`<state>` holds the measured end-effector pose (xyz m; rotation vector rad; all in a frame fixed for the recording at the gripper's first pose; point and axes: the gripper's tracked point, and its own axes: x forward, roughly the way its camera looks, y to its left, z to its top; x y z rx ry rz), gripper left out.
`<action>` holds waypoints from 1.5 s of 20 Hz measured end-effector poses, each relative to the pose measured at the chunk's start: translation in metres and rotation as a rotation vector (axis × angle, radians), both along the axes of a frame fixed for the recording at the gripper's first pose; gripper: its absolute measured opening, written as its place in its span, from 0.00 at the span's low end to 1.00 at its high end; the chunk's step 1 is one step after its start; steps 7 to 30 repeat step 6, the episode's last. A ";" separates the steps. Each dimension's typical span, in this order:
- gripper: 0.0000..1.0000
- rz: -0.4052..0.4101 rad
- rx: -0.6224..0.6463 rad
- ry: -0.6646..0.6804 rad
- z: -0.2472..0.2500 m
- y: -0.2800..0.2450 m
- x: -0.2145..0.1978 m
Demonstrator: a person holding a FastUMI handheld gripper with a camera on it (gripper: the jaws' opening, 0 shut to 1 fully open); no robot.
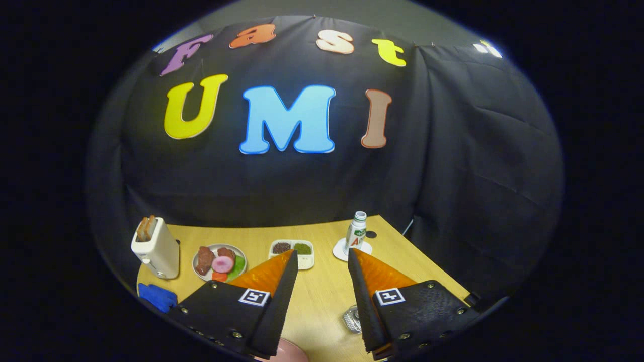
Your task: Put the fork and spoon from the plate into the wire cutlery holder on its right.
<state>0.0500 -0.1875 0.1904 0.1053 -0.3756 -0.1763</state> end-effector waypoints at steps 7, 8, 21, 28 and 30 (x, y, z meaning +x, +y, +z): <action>0.62 0.091 -0.045 -0.215 0.021 0.045 -0.033; 0.62 0.091 -0.045 -0.215 0.021 0.045 -0.033; 0.62 0.091 -0.045 -0.215 0.021 0.045 -0.033; 0.62 0.091 -0.045 -0.215 0.021 0.045 -0.033; 0.62 0.091 -0.045 -0.215 0.021 0.045 -0.033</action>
